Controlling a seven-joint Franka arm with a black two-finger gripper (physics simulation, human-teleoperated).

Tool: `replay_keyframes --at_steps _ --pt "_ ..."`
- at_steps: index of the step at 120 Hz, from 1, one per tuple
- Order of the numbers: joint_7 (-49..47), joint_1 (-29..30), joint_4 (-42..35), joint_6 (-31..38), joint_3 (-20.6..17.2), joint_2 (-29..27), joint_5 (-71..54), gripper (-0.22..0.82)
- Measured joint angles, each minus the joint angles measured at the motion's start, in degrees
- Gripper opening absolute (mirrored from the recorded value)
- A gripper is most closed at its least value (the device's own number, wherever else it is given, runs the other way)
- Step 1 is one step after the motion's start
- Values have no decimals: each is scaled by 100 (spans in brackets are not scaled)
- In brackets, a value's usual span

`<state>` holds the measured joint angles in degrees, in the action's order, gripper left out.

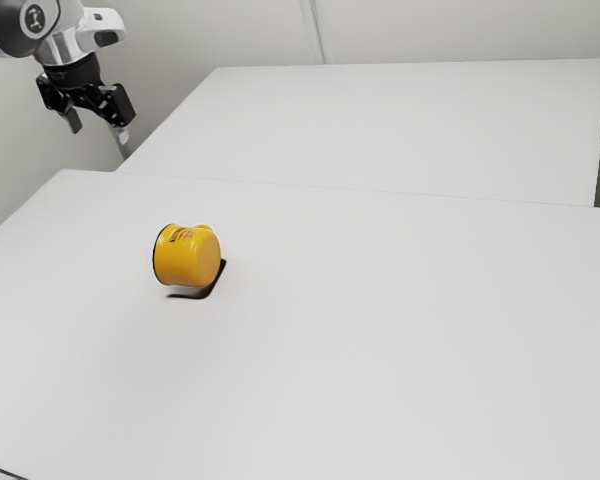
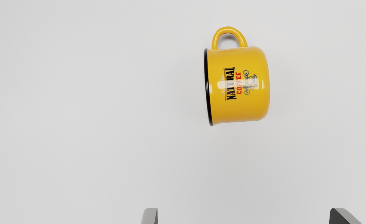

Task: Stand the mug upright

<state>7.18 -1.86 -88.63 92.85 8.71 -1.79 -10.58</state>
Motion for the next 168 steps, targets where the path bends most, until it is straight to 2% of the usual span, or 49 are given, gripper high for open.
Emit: replay_keyframes --at_steps 37,52,67,85,98,122,168 --pt "-199 148 -203 2 60 18 47 60" --pt "-248 467 -299 -59 82 199 737 60" --pt "-217 907 -299 -98 84 553 1496 60" --pt "-4 1800 -218 -122 81 1073 2224 60" --pt "262 2124 -183 -125 82 1450 2720 60" --pt "774 2380 369 -95 85 2418 3613 60" --pt "1442 2544 491 -46 83 3157 5192 60"
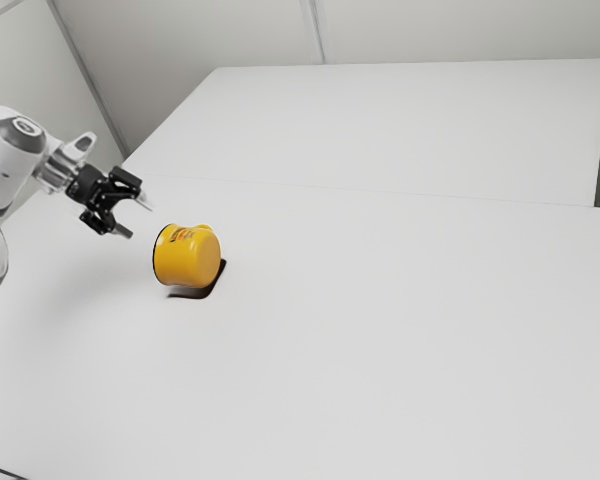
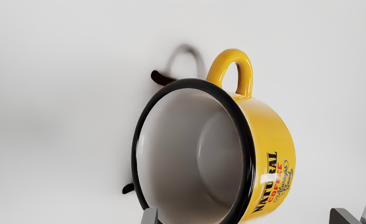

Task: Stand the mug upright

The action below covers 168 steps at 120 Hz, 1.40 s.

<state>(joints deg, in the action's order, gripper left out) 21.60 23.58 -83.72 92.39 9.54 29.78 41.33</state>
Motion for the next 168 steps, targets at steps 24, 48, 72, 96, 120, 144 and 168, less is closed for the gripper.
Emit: replay_keyframes --at_steps 24,48,72,96,120,144,168 --pt "195 -15 -5 10 -5 343 616 60" --pt "236 -58 -169 6 -46 409 1084 60" --pt "128 -137 -268 1 -74 425 1361 59" --pt "-35 -186 -404 0 -75 436 1472 13" --pt "-273 -220 -337 48 -261 437 1539 -8" --pt "-451 -271 -363 222 -374 381 1420 -14" --pt "-587 -719 -904 754 -375 -396 -70 -16"
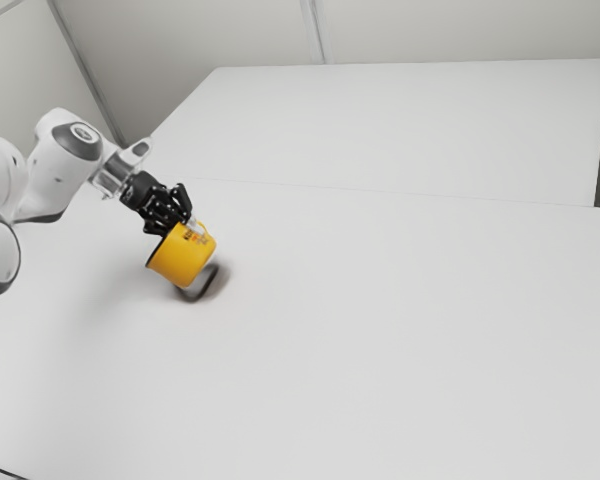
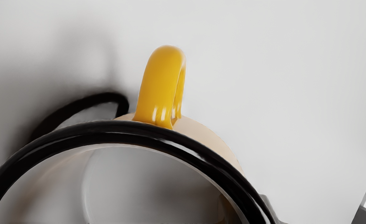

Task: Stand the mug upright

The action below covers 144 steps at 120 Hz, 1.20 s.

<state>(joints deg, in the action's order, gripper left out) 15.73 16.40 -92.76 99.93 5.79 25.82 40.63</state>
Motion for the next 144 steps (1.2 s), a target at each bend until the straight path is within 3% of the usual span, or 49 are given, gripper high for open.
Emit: replay_keyframes --at_steps 28,56,130,144 --pt "-240 -674 -875 1280 -13 -652 -1840 -16" --pt "-944 -1185 -1172 1809 -17 -954 -3454 -17" --pt "-2502 -1522 -1449 2116 -132 -720 -3920 -16" --pt "-2612 -1524 -1438 2141 -184 -702 -3876 9"
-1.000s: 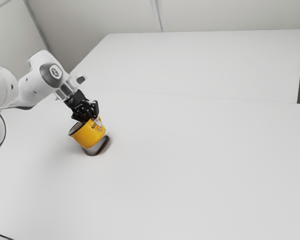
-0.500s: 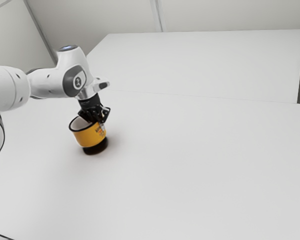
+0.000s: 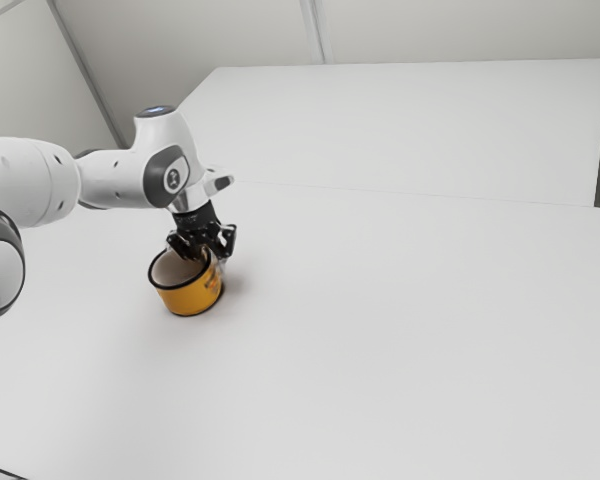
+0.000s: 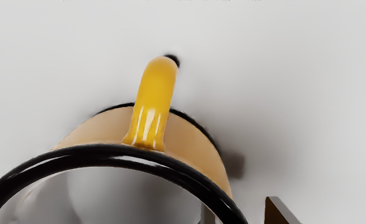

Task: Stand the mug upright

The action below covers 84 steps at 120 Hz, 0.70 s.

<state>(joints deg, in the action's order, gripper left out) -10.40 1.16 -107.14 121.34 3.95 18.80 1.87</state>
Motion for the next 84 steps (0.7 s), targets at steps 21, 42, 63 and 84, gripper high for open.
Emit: replay_keyframes --at_steps 21,42,63,84 --pt "-123 -2 6 -117 -2 -252 -79 38" --pt "-165 -173 36 -328 40 -799 -219 51" --pt "-50 -298 241 -573 56 -1182 -650 56" --pt "74 -303 532 -988 54 -1449 -913 59"
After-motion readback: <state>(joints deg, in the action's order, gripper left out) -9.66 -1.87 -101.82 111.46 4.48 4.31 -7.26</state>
